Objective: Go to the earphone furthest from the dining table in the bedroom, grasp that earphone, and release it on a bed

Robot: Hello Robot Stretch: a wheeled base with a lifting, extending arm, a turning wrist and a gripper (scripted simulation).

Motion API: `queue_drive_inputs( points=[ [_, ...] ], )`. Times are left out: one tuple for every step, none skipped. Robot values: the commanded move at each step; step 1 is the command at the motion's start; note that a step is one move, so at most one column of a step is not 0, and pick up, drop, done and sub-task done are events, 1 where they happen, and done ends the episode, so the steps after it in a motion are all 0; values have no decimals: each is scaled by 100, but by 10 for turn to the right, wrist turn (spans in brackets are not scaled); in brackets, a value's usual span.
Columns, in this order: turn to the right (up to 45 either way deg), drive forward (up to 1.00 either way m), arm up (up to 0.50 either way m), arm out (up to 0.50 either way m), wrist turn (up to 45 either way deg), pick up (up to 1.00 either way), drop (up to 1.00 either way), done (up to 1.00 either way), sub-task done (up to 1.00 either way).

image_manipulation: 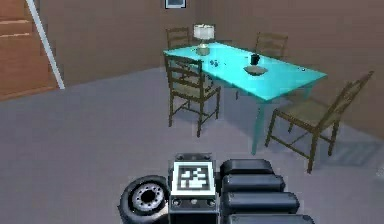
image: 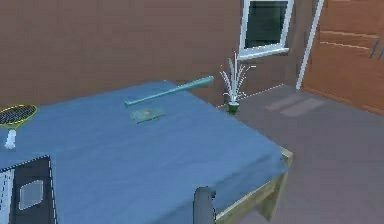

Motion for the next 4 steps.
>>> queue_drive_inputs(
  points=[
    [-450,0,0,0,0,0,0,0,0],
    [-240,0,0,0,0,0,0,0,0],
    [450,0,0,0,0,0,0,0,0],
    [270,0,0,0,0,0,0,0,0]
  ],
)
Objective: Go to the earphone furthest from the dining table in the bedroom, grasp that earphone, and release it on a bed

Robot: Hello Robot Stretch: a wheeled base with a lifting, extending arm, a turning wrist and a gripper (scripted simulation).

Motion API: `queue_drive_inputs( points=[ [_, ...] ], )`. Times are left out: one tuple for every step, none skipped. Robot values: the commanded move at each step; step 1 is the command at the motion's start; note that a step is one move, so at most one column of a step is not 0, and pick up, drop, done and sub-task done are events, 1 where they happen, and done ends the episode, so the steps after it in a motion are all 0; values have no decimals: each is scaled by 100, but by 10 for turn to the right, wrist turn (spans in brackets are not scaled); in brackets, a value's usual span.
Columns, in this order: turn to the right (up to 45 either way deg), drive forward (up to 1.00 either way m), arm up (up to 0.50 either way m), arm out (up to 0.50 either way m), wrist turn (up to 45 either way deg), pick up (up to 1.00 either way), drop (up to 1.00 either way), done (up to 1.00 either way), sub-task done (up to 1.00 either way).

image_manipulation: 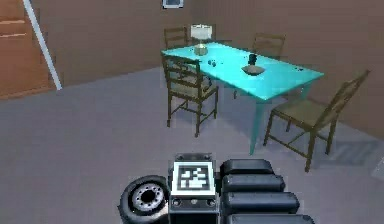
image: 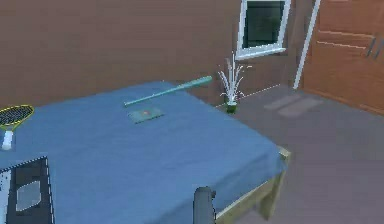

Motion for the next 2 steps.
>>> queue_drive_inputs(
  points=[
    [-330,0,0,0,0,0,0,0,0],
    [0,25,0,0,0,0,0,0,0]
  ],
)
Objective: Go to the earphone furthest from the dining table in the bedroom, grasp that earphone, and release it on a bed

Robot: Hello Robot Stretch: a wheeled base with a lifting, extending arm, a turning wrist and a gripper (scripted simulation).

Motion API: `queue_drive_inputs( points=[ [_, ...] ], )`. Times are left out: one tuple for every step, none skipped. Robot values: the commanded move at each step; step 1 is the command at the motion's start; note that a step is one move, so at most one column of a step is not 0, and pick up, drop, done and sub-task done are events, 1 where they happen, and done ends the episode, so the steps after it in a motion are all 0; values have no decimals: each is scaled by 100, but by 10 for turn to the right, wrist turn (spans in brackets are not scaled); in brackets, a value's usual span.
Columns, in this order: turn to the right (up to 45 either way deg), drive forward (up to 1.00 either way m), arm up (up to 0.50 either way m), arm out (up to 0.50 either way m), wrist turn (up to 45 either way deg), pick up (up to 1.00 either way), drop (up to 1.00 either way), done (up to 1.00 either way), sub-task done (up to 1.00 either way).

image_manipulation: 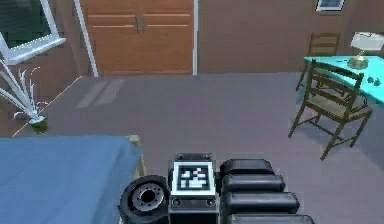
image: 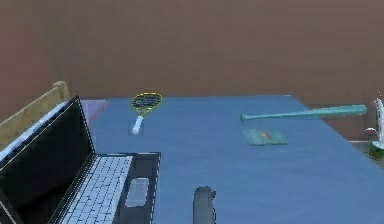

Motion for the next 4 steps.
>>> queue_drive_inputs(
  points=[
    [-60,0,0,0,0,0,0,0,0],
    [90,0,0,0,0,0,0,0,0],
    [30,0,0,0,0,0,0,0,0],
    [450,0,0,0,0,0,0,0,0]
  ],
)
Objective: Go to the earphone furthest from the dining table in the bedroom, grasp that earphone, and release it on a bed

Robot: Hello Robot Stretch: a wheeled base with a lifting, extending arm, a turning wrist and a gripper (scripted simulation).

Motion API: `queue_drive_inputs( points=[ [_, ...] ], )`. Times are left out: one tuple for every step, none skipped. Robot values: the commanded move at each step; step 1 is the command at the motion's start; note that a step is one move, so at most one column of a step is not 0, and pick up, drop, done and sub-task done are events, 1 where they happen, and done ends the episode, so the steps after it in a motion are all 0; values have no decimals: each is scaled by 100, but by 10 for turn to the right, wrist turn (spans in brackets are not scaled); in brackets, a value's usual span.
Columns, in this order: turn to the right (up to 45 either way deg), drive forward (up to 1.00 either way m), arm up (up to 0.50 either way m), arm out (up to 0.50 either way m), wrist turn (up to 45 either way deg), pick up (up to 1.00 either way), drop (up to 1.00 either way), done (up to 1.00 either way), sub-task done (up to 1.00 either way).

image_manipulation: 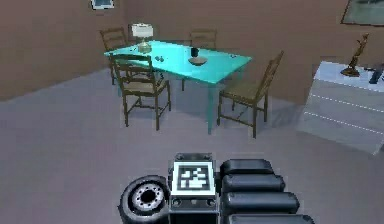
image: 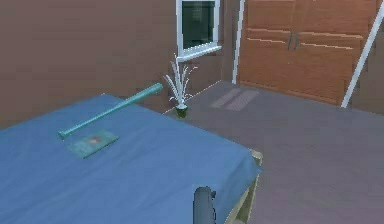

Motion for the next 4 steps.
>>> queue_drive_inputs(
  points=[
    [210,0,0,0,0,0,0,0,0],
    [0,20,0,0,0,0,0,0,0],
    [-450,0,0,0,0,0,0,0,0],
    [-450,0,0,0,0,0,0,0,0]
  ],
)
